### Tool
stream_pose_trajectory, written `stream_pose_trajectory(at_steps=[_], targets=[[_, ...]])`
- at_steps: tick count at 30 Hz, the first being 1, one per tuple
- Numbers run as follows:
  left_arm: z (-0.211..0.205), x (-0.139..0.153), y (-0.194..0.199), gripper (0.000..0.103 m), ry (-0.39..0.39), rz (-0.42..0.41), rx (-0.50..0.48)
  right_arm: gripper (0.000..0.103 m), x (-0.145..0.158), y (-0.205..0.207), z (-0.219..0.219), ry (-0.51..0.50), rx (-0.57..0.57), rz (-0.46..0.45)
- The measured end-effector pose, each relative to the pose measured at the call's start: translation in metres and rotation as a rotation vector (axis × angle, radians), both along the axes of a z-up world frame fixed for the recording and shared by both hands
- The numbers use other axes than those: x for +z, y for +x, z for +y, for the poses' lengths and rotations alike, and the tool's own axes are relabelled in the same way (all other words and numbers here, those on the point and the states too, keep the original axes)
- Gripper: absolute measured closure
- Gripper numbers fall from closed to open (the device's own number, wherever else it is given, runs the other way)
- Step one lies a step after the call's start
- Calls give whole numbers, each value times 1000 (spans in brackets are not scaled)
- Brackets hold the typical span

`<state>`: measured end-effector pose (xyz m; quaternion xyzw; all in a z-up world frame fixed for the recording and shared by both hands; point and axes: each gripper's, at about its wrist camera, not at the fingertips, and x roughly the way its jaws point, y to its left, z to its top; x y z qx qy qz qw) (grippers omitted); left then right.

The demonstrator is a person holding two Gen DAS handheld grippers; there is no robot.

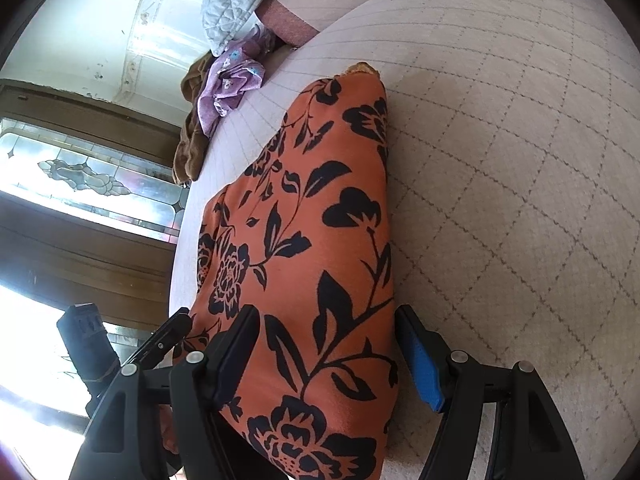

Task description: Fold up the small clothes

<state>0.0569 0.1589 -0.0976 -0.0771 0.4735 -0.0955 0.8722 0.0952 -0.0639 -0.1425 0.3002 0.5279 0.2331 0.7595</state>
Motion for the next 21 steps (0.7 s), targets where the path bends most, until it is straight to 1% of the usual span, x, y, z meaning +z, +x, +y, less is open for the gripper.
stream_pose_trajectory(at_steps=[1, 4, 5, 6, 7, 8, 9, 10, 11, 12, 13, 14, 15, 16, 17, 18, 19, 20, 21], targets=[[2, 0, 1, 25, -14, 1, 0, 30, 0, 1, 1, -2, 2, -2], [15, -5, 5, 24, -112, 16, 10, 29, 0, 7, 1, -1, -4, -4], [20, -11, 9, 24, -165, 37, 21, 29, 0, 9, 2, 0, -4, -5], [24, -20, 13, 24, -196, 64, 29, 29, -1, 10, 3, 0, -4, -5], [24, -26, 16, 24, -203, 85, 26, 29, -2, 12, 4, 3, -3, -3], [23, -37, 20, 24, -198, 123, 16, 29, -4, 14, 6, 3, -2, 0], [20, -45, 22, 24, -173, 138, 9, 29, -7, 16, 8, 4, 0, 4], [18, -45, 20, 25, -164, 108, 2, 29, -10, 18, 10, 5, 7, 10], [15, -43, 19, 37, -157, 95, -13, 29, -12, 20, 14, -4, 18, 6], [14, -43, 19, 59, -186, 104, -32, 32, -11, 21, 19, -28, 32, -9], [15, -43, 19, 60, -222, 118, -40, 45, -9, 21, 22, -52, 42, -23], [16, -42, 19, 64, -217, 115, -33, 50, -6, 21, 27, -98, 57, -41], [17, -42, 19, 68, -211, 110, -30, 56, -4, 21, 30, -120, 68, -47], [18, -40, 17, 69, -210, 105, -24, 63, 3, 19, 32, -156, 67, -68], [19, -39, 14, 69, -203, 96, -15, 64, 12, 14, 34, -190, 61, -100], [21, -40, 12, 69, -199, 94, -13, 65, 28, 5, 41, -252, 64, -168], [21, -42, 11, 69, -205, 96, -11, 65, 38, 0, 45, -283, 73, -207], [23, -45, 12, 68, -223, 102, -4, 65, 43, -5, 50, -308, 85, -233], [23, -46, 12, 67, -238, 109, 1, 64, 34, -3, 49, -321, 82, -206]])
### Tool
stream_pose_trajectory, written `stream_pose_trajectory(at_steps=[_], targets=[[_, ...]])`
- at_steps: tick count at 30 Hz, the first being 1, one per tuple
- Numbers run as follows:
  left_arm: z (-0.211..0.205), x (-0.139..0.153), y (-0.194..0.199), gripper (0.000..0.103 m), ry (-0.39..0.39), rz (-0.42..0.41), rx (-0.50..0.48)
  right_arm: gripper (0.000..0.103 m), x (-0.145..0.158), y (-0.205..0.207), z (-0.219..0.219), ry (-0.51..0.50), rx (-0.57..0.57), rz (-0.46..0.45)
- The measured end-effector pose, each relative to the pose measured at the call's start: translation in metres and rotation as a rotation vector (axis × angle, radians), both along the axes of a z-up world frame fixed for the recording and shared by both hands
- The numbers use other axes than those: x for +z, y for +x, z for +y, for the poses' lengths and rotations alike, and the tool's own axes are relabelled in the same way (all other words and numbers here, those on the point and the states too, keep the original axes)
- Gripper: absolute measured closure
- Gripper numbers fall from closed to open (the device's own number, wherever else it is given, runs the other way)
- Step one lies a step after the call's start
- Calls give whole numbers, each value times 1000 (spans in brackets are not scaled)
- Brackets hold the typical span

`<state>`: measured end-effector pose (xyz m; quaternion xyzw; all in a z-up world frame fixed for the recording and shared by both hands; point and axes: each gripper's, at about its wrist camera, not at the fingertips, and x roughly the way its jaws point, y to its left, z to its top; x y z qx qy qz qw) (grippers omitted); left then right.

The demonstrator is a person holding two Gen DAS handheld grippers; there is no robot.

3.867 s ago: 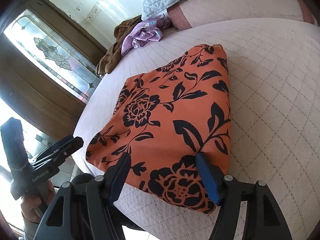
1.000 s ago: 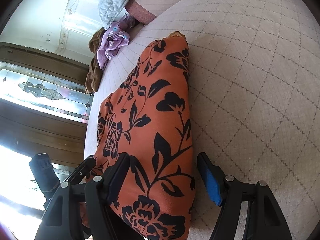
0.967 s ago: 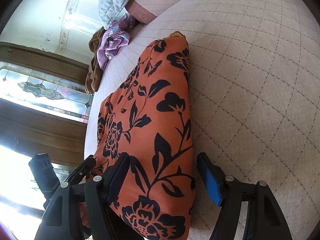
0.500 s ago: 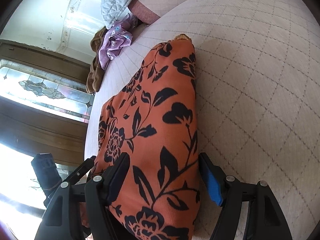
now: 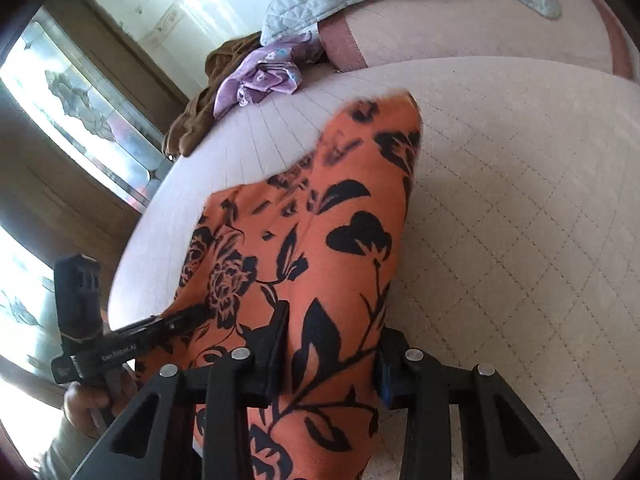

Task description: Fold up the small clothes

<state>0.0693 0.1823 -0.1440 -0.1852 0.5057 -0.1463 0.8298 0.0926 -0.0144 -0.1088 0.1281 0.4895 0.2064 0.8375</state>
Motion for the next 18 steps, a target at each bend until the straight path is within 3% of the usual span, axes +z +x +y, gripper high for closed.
stream_pose_trajectory(at_steps=[1, 2, 4, 8, 10, 12, 14, 15, 18], targets=[[-1, 1, 0, 67, 4, 1, 0, 50, -12, 4, -2, 0, -10, 44], [-2, 2, 0, 67, 14, -1, -3, 45, -34, 11, -11, 34, -38, 135], [-2, 4, 0, 66, 24, -3, -8, 37, -38, 9, -32, 208, -91, 158], [-5, 3, 0, 63, 26, -2, 1, 35, -25, 13, -53, 338, -109, 137], [-5, 2, -2, 63, 33, -6, -1, 34, -29, 24, -61, 395, -144, 161], [-2, 3, 0, 63, 29, 0, 1, 33, -52, 48, -69, 467, -195, 245], [-3, 4, 1, 63, 35, 3, 3, 66, -66, 64, -65, 497, -199, 291], [-2, 4, 1, 63, 39, 1, 4, 69, -59, 66, -58, 463, -176, 275], [-2, 3, 2, 62, 41, -2, 4, 72, 6, 46, -24, 240, -80, 44]])
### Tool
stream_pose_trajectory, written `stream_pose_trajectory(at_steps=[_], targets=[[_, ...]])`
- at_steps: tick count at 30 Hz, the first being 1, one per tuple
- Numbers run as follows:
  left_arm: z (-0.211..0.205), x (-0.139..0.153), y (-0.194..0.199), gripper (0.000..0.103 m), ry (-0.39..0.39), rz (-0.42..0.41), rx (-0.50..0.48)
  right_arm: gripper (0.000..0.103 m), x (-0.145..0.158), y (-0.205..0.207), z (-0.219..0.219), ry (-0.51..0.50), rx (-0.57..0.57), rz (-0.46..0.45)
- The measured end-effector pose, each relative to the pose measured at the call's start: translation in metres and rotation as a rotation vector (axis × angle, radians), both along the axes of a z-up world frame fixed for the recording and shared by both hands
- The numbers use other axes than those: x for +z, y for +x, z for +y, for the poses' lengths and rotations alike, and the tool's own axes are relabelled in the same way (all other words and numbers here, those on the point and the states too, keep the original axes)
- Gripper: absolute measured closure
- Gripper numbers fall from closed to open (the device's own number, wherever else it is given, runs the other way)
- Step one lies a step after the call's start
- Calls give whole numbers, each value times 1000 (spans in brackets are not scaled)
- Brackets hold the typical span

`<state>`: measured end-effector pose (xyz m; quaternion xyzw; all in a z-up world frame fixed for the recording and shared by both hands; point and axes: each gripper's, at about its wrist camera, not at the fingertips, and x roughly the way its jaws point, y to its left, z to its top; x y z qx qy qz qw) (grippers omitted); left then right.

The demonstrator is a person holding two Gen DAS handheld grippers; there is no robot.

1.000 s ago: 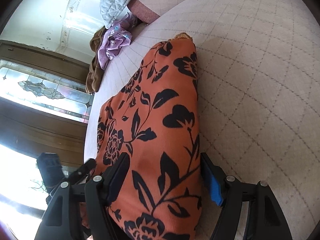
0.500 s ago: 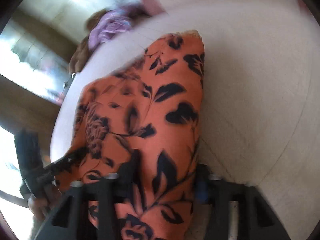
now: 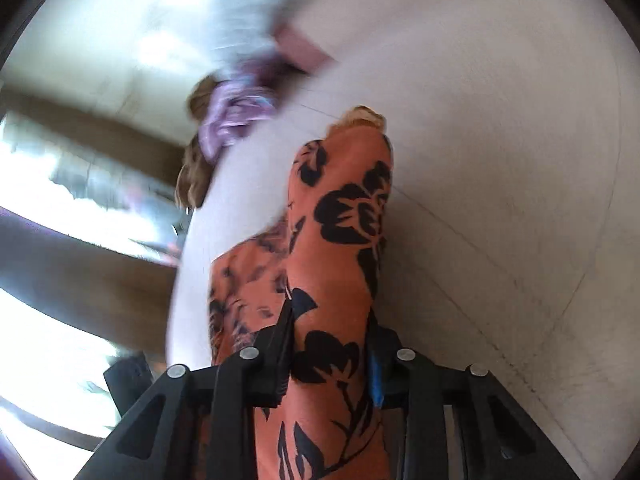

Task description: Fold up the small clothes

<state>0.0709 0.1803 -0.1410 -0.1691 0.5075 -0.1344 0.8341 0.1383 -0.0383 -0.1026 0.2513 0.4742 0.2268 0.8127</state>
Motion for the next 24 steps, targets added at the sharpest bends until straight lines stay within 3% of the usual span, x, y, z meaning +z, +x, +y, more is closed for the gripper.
stream_pose_trajectory(at_steps=[2, 3, 4, 5, 6, 7, 9, 11, 14, 15, 18, 21, 23, 24], targets=[[-2, 1, 1, 61, 7, 2, 0, 72, 2, -4, 7, -123, 3, -33], [-3, 2, 1, 61, 13, 2, 3, 68, -14, 0, 7, -175, -8, 27], [-3, 3, 0, 60, 24, 1, 5, 66, -28, 2, 1, -173, -29, 89], [-4, 4, -1, 60, 33, -2, 7, 64, -31, -2, -7, -109, -46, 93], [-4, 3, -2, 60, 37, -6, 10, 52, -30, -9, -14, -38, -52, 89], [-5, 3, -2, 59, 39, -6, 13, 35, -27, -15, -17, -18, -45, 83], [-5, 3, -2, 59, 38, -4, 19, 28, -15, -37, -21, 12, -23, 30], [-7, 4, -3, 58, 46, -10, 18, 28, -15, -56, -24, 25, -11, 31], [-6, 5, -3, 58, 50, -14, 19, 29, -39, -61, -17, 6, 34, 125], [-6, 4, -3, 58, 54, -14, 21, 51, -43, -63, -16, 8, 44, 133], [-6, 4, -2, 57, 69, -23, 25, 63, -14, -75, 6, -135, 90, 14], [-7, 4, -3, 55, 68, -28, 25, 62, -6, -79, 12, -191, 86, -5], [-7, 5, -4, 54, 75, -37, 21, 49, -27, -74, 2, -171, 45, 79], [-6, 4, -5, 54, 76, -41, 19, 38, -31, -76, -7, -124, 16, 96]])
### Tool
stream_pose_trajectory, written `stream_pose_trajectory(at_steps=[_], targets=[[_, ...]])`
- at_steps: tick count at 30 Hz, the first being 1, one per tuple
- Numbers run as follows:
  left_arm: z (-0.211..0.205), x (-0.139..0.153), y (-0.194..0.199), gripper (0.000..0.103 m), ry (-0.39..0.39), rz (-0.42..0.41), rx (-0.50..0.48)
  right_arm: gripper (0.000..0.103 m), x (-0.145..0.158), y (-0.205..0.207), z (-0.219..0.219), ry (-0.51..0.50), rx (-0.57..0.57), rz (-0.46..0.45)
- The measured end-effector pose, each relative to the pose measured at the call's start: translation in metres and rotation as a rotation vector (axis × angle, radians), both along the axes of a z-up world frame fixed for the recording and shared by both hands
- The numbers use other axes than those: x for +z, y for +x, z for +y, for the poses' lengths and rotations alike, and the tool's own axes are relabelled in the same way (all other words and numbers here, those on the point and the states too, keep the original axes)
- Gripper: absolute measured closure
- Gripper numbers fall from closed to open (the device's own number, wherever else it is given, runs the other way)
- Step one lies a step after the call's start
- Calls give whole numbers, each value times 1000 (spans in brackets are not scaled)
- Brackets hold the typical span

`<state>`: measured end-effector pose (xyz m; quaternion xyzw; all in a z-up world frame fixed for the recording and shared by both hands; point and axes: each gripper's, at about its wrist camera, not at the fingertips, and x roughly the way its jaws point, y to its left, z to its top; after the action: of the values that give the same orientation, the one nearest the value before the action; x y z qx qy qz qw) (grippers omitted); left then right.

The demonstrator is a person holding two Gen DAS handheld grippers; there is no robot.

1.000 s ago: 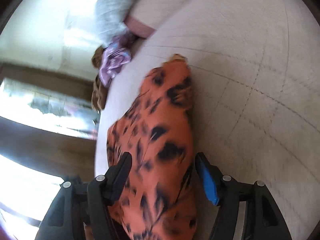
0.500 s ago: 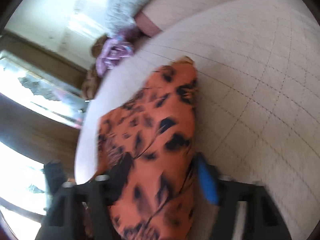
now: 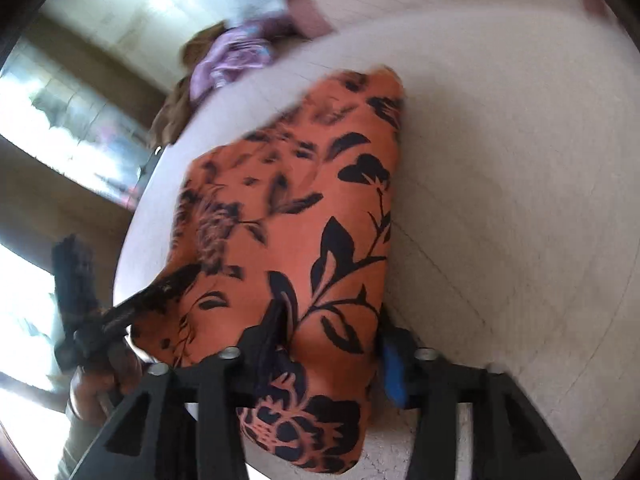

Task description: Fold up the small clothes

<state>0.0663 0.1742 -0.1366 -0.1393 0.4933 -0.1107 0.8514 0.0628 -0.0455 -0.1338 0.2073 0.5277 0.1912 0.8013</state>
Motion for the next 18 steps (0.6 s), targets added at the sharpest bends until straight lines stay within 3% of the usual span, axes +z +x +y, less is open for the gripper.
stream_pose_trajectory(at_steps=[1, 5, 6, 7, 9, 12, 14, 15, 18], targets=[[1, 0, 0, 53, 0, -2, -2, 33, -1, -3, -7, 33, -15, 4], [5, -1, 1, 52, -2, -9, -6, 30, 11, -12, -9, 101, -20, -43], [5, -1, 0, 52, 0, -13, -9, 36, 7, -11, -4, 84, -4, -25], [5, -1, 0, 52, 1, -15, -11, 54, 2, -10, 3, 50, 26, 7], [6, -1, -1, 52, 2, -19, -9, 60, 8, -16, 14, -42, 53, -22], [4, -2, -1, 50, 1, -22, -8, 61, 32, -23, 32, -159, 93, -109], [3, -1, -2, 50, 6, -25, -8, 50, 16, -15, 26, -158, 88, -55], [3, 0, -3, 49, 9, -28, -9, 38, 8, -11, 20, -125, 64, -27], [5, 0, -4, 46, 17, -34, -4, 32, 4, -12, 3, 1, 17, -18]])
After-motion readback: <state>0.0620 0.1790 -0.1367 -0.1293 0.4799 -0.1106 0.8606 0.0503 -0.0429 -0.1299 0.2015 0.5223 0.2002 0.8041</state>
